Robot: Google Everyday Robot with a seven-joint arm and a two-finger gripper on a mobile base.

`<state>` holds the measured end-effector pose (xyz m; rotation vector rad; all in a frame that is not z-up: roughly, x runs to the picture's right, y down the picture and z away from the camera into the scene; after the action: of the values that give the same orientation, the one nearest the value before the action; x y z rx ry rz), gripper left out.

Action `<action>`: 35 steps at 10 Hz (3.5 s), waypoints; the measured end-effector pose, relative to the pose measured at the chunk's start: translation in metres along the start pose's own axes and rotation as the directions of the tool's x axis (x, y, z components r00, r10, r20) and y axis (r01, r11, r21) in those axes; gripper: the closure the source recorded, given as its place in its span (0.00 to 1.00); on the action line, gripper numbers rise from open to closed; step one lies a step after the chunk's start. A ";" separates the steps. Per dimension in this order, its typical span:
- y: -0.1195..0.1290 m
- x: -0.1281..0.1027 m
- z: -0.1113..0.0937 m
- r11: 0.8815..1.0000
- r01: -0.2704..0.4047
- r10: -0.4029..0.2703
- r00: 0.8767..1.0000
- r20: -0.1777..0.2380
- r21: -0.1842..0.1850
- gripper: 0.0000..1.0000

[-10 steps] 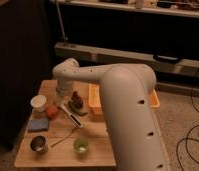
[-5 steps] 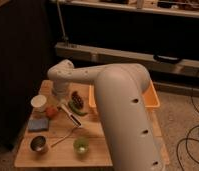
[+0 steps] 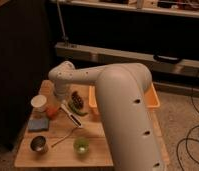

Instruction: Place brush in tray

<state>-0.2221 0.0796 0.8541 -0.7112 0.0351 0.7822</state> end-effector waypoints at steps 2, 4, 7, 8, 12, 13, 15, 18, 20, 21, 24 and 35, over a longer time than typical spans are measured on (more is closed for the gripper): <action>-0.002 0.004 0.003 1.000 -0.008 0.008 1.000 -0.010 0.001 0.43; 0.002 0.005 0.010 1.000 -0.004 0.004 1.000 -0.024 -0.004 0.43; 0.003 0.010 0.029 1.000 -0.001 0.000 0.999 -0.051 -0.020 0.43; 0.002 0.012 0.036 1.000 -0.005 0.003 0.998 -0.058 -0.026 0.43; -0.004 0.016 0.046 0.999 -0.018 0.015 0.997 -0.073 -0.032 0.43; -0.005 0.017 0.049 0.999 -0.020 0.017 0.997 -0.078 -0.032 0.43; -0.007 0.019 0.055 0.999 -0.027 0.024 0.996 -0.084 -0.034 0.43; -0.010 0.019 0.060 0.999 -0.037 0.034 0.996 -0.088 -0.035 0.65; -0.011 0.021 0.060 0.998 -0.053 0.050 0.994 -0.096 -0.031 0.87; -0.011 0.021 0.060 0.998 -0.056 0.053 0.994 -0.099 -0.031 0.95; -0.014 0.019 0.047 0.996 -0.084 0.082 0.991 -0.101 -0.014 1.00; -0.111 0.023 -0.195 0.948 -0.316 0.304 0.937 0.173 0.043 1.00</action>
<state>-0.0889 -0.0772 0.7612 -0.5787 0.0259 1.1359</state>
